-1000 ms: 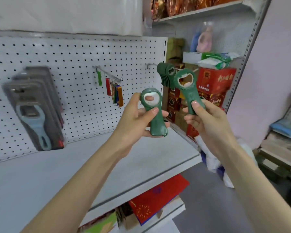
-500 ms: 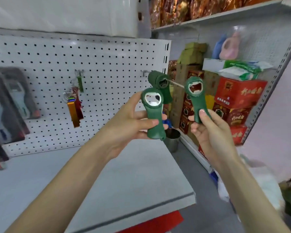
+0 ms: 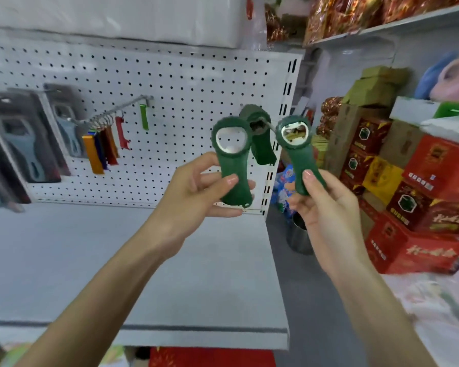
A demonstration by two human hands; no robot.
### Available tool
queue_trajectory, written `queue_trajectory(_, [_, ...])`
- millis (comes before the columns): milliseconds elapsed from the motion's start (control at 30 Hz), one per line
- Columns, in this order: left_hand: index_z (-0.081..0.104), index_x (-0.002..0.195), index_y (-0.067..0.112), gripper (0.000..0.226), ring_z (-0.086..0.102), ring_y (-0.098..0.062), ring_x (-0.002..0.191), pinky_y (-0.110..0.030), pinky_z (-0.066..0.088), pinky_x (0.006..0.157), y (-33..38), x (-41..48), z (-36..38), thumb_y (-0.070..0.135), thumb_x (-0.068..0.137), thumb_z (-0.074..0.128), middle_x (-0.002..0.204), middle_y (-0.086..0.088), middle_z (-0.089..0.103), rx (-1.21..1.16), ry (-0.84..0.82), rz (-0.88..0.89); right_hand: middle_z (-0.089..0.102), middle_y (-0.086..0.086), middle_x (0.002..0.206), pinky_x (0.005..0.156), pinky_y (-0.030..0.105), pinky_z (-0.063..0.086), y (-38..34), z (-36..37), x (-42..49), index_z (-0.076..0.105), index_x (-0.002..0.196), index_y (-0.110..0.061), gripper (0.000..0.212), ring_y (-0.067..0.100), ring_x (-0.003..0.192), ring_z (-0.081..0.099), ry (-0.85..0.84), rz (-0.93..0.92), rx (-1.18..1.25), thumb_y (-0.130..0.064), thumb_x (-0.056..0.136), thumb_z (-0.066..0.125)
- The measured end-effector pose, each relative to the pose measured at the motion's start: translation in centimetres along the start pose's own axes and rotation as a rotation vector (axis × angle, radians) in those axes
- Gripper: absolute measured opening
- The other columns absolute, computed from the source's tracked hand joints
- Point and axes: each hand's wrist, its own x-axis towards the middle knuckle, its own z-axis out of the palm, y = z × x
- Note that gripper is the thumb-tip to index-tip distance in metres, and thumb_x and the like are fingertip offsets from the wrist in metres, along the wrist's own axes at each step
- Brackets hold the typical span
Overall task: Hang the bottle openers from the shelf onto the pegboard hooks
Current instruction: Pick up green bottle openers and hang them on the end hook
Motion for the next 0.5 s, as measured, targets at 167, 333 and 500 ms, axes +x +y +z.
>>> queue_trajectory(167, [0.061, 0.107, 0.009, 0.015, 0.073, -0.025, 0.086, -0.028, 0.058, 0.066, -0.1, -0.4, 0.5, 0.007, 0.096, 0.051, 0.090, -0.012, 0.075, -0.023, 0.075, 0.005, 0.071, 0.008, 0.073, 0.056, 0.019, 0.052, 0.7, 0.1, 1.0, 0.068, 0.097, -0.009, 0.011, 0.012, 0.059, 0.066, -0.006, 0.113, 0.074, -0.012, 0.093, 0.058])
queue_trajectory(333, [0.060, 0.109, 0.005, 0.017, 0.073, -0.026, 0.088, -0.026, 0.058, 0.067, -0.3, -0.7, 0.7, 0.007, 0.094, 0.053, 0.090, -0.014, 0.075, -0.042, 0.138, 0.005, 0.071, 0.005, 0.066, 0.057, 0.018, 0.054, 1.5, 0.6, 2.6, 0.067, 0.089, -0.008, 0.008, 0.011, 0.060, 0.068, -0.001, 0.209, 0.131, -0.011, 0.092, 0.060])
queue_trajectory(500, [0.059, 0.109, 0.004, 0.019, 0.073, -0.026, 0.087, -0.028, 0.058, 0.068, -0.5, -0.9, 0.4, 0.001, 0.091, 0.056, 0.092, -0.014, 0.075, -0.025, 0.173, 0.012, 0.072, 0.005, 0.067, 0.057, 0.018, 0.053, 2.2, 1.3, 4.2, 0.066, 0.091, -0.005, 0.011, 0.012, 0.060, 0.068, -0.047, 0.198, 0.027, -0.013, 0.093, 0.060])
